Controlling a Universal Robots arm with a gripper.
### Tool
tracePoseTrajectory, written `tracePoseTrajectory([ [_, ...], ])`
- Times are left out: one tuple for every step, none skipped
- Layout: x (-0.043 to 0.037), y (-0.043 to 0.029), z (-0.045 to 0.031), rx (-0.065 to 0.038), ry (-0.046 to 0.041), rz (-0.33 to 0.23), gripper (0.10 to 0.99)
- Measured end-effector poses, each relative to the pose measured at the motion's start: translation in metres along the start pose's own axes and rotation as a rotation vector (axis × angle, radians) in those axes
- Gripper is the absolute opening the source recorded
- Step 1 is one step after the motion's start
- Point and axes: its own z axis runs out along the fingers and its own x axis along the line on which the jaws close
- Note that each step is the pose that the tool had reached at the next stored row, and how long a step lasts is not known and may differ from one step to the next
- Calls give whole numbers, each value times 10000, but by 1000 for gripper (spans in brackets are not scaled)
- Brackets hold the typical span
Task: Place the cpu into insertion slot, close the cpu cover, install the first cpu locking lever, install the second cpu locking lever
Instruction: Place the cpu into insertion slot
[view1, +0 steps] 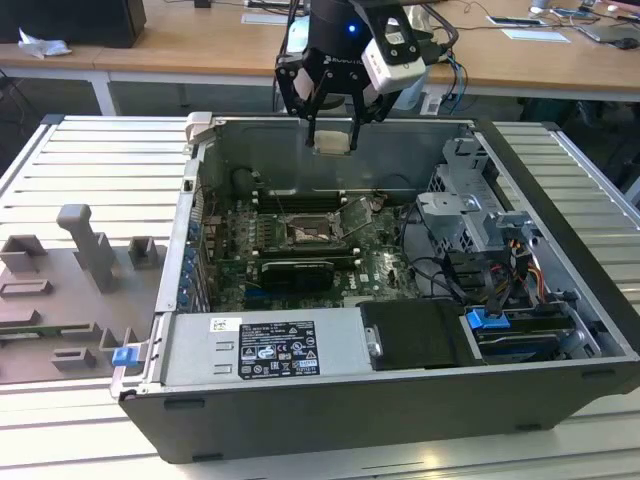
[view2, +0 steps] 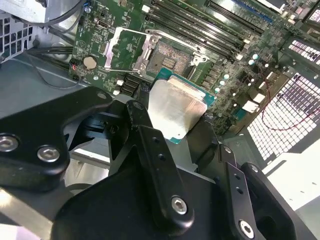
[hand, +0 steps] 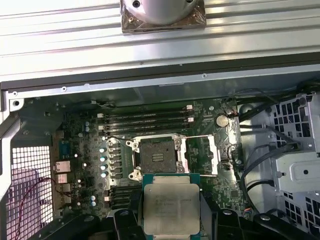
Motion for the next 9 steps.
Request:
tracePoseTrajectory([
  [0, 0, 0, -1, -3, 35, 545],
  [0, 0, 1, -3, -8, 88, 545],
  [0, 0, 0, -4, -11, 127, 545],
  [0, 0, 1, -4, -14, 160, 545],
  [0, 0, 0, -5, -19, 212, 545],
  [0, 0, 0, -5, -22, 243, 545],
  [0, 0, 0, -5, -23, 257, 545],
  [0, 0, 0, -5, -25, 276, 545],
  [0, 0, 0, -6, -26, 296, 545],
])
